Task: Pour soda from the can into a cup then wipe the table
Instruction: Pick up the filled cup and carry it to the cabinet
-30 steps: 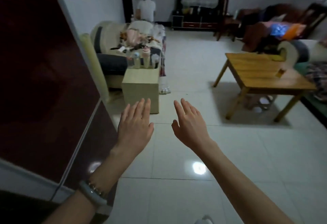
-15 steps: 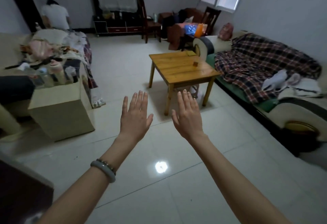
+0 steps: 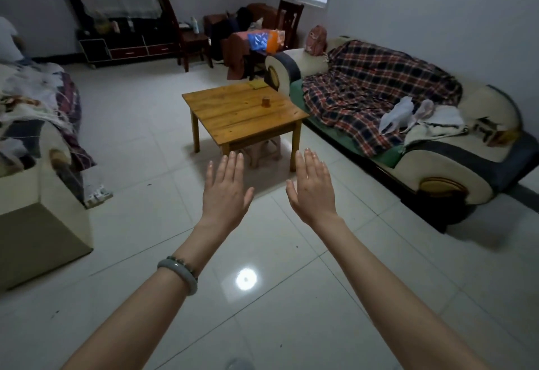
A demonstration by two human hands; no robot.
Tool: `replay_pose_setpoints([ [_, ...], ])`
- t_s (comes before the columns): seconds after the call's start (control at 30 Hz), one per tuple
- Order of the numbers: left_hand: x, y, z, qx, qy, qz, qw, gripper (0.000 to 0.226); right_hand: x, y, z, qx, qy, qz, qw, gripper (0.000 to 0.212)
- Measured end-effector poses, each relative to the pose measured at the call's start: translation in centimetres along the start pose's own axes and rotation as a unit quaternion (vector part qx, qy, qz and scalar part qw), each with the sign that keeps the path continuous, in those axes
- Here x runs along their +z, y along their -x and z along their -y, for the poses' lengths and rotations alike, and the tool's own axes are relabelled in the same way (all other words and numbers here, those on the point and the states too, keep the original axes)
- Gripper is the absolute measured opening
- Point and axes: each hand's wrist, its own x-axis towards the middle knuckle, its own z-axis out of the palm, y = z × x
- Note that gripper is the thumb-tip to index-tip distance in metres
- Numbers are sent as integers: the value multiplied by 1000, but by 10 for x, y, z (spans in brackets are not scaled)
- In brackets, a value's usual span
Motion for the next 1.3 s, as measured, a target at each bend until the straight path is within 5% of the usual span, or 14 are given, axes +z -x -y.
replay_pose_setpoints([
  [0.6,128,-260,-79,50,29,9,998,71,88,-204,-168,42,27,33,998,64],
  [1.3,255,-548,-135,-47,24,50,997,67,215,-490,-340,-34,-24,70,997,64],
])
